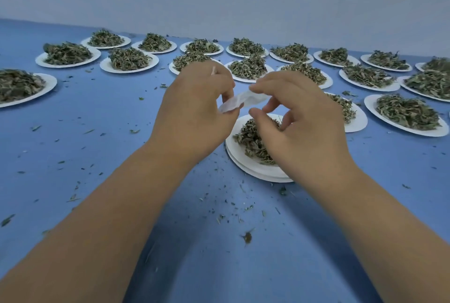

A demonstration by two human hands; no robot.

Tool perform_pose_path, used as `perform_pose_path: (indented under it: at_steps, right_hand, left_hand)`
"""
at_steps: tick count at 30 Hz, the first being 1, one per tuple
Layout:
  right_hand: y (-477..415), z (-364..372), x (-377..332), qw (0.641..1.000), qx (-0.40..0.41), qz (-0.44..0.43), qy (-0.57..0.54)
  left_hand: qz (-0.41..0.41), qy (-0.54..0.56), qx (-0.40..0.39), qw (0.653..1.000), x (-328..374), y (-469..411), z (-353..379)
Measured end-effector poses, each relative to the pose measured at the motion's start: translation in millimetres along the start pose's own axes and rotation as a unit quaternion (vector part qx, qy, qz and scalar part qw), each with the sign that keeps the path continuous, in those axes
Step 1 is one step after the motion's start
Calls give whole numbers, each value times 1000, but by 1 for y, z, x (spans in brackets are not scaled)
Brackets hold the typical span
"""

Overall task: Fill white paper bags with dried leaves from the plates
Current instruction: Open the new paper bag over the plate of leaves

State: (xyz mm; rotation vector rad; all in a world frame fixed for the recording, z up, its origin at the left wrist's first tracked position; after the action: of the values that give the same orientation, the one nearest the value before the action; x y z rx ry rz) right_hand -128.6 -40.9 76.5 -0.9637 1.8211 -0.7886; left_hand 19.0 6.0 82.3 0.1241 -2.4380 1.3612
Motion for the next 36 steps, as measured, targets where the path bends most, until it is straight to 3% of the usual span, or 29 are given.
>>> perform_pose_path:
  at_steps: [12, 14, 18, 20, 28, 36]
  right_hand:
    - [1, 1, -1, 999, 13, -14, 45]
    - [1, -2, -2, 999, 23, -5, 24]
    - [7, -1, -1, 997, 5, 52, -54]
    - [8, 0, -2, 994, -4, 71, -88]
    - [7, 2, -10, 986, -20, 53, -156]
    - [7, 3, -8, 991, -63, 51, -110]
  left_hand:
    - [-19, 73, -23, 997, 1, 6, 9]
    - [-69, 132, -67, 987, -3, 8, 14]
    - [-136, 213, -248, 935, -8, 23, 32]
    - [-156, 230, -287, 917, -11, 28, 35]
    - [-155, 226, -277, 921, -14, 22, 26]
    - [-118, 157, -260, 946, -16, 20, 26]
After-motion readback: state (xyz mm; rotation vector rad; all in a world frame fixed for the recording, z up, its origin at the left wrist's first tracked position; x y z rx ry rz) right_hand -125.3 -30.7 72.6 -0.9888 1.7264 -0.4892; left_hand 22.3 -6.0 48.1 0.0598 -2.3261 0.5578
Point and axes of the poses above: each hand's wrist, its own y-axis away from the middle knuckle, its own z-axis out of the palm, x = y × z, the point moved 8 cm from there along -y, towards the middle knuckle, and after that the axes turned 9 degrees about x, right-handed, at the moved point
